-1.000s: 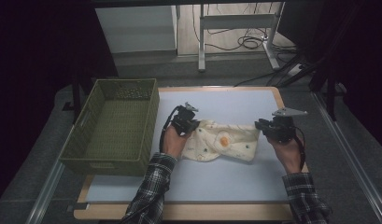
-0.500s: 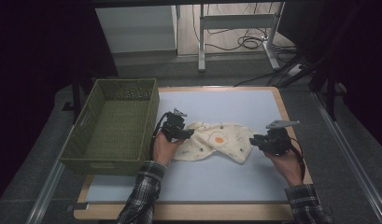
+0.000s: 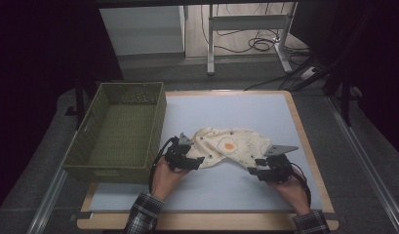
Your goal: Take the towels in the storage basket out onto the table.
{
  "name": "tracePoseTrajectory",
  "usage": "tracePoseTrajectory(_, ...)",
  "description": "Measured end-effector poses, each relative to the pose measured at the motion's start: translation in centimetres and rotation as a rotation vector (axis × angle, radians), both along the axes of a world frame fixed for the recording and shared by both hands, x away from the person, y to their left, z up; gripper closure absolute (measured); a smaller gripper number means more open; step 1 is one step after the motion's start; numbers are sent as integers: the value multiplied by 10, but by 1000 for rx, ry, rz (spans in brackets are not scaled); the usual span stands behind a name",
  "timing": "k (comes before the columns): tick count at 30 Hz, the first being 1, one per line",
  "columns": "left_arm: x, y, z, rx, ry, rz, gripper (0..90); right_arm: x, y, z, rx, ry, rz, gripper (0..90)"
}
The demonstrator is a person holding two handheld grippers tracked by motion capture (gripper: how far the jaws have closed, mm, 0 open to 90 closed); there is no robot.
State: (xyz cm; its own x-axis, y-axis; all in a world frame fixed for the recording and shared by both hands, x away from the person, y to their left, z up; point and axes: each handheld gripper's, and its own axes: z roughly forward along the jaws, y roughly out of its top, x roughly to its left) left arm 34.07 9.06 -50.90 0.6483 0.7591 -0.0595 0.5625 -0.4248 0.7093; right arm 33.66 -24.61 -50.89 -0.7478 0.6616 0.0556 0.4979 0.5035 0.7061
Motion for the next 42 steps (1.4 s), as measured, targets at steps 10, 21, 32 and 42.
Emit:
tracePoseTrajectory(10, -9, 8, -27, 54, -27, 65, 292, 22, 7, 19, -101, -75, -26, 845)
tracePoseTrajectory(21, -9, 14, -36, 5, -27, 68, 230, 100, -5, 45, -87, -75, -139, 834)
tracePoseTrajectory(32, -9, 14, -37, 7, -29, 67, 227, 125, -14, 32, -79, -11, -207, 737)
tracePoseTrajectory(42, -9, 14, -37, 7, -30, 67, 227, 73, -32, 42, -22, 3, -142, 739)
